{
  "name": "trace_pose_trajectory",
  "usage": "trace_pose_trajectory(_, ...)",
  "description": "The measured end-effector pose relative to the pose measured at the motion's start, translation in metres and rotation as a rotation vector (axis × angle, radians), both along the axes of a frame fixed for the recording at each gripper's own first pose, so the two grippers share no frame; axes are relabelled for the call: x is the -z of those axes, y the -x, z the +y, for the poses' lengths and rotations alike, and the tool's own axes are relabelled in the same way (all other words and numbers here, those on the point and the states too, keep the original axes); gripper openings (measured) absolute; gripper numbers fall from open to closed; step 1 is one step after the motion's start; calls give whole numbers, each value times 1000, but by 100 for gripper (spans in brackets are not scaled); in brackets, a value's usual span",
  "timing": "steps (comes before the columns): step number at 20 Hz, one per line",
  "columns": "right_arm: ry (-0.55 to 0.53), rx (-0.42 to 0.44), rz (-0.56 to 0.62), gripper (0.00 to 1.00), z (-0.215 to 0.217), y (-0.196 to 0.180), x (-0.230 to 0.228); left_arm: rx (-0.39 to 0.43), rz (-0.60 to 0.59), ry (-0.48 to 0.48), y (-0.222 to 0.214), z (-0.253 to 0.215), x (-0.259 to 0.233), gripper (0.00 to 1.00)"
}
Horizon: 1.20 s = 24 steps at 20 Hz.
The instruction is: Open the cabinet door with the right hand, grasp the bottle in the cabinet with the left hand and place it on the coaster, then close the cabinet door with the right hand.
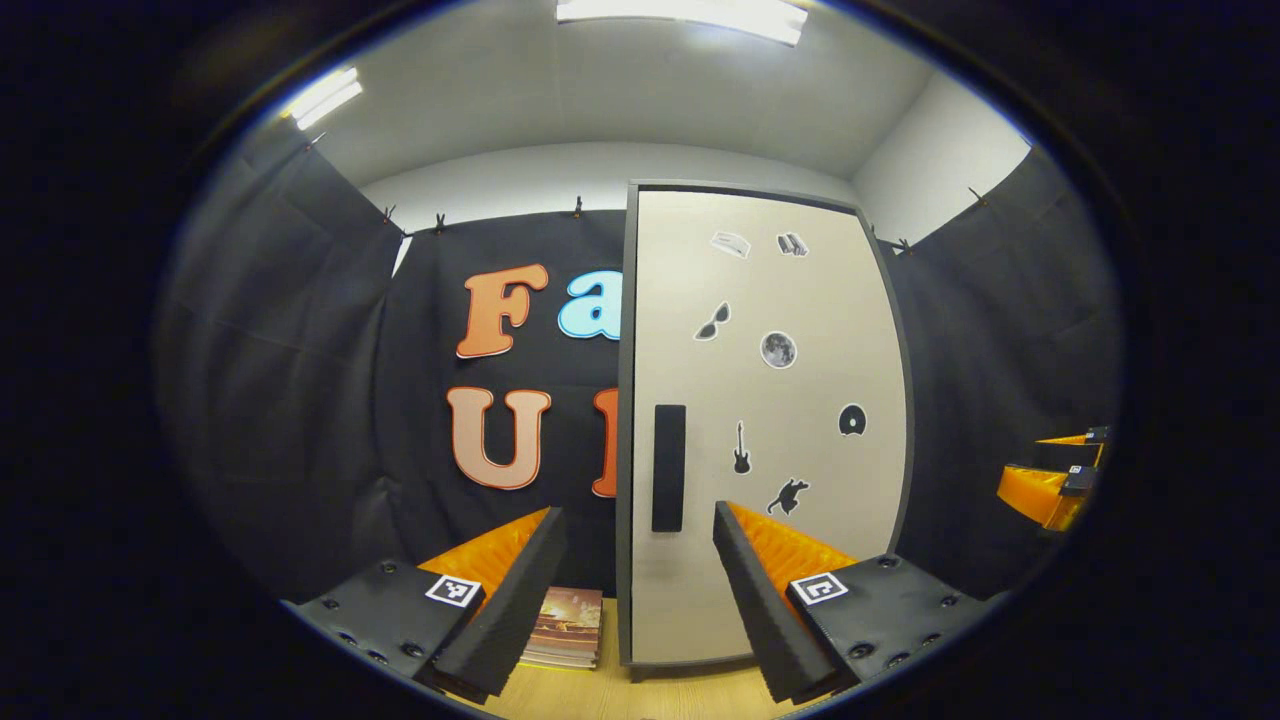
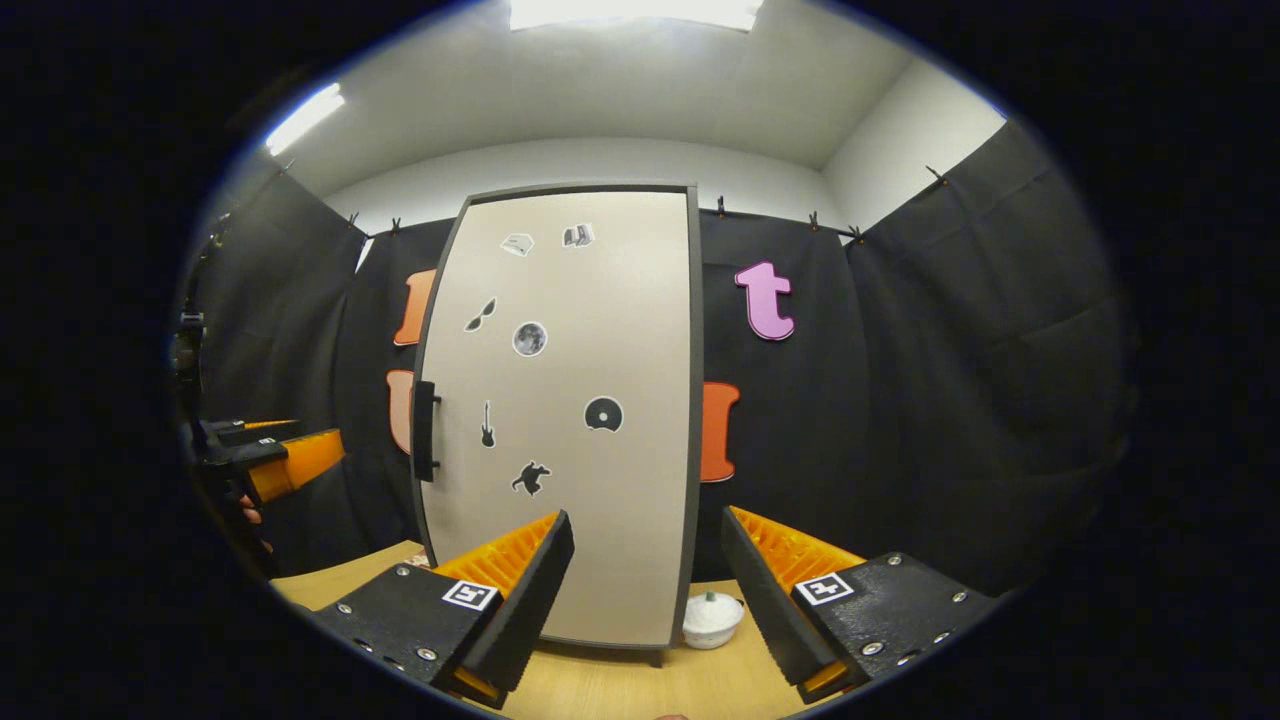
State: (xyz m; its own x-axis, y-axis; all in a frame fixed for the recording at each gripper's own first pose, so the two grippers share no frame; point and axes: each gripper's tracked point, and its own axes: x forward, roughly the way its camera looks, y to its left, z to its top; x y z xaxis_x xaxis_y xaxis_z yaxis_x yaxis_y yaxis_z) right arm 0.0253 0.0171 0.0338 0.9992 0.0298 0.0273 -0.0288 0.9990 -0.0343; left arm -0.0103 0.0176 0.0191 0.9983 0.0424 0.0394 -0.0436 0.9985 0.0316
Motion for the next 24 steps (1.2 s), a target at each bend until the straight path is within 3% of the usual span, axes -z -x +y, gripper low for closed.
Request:
trace_pose_trajectory(11,-42,-188,69,92,132,-68,8,-108,73,-50,13,82,30,96)
trace_pose_trajectory(12,-33,-202,73,92,148,-75,7,-120,77,-49,14,93,32,93)
trace_pose_trajectory(13,-25,-214,69,92,162,-81,4,-137,82,-53,15,106,33,96)
trace_pose_trajectory(14,-17,-228,63,97,178,-88,1,-156,87,-59,17,120,36,94)
trace_pose_trajectory(15,-9,-244,61,93,192,-94,-1,-172,92,-62,19,132,38,96)
trace_pose_trajectory(21,5,-245,45,93,252,-137,-18,-271,143,-61,29,204,59,96)
trace_pose_trajectory(24,7,-220,84,93,267,-156,-14,-281,155,-64,28,224,67,97)
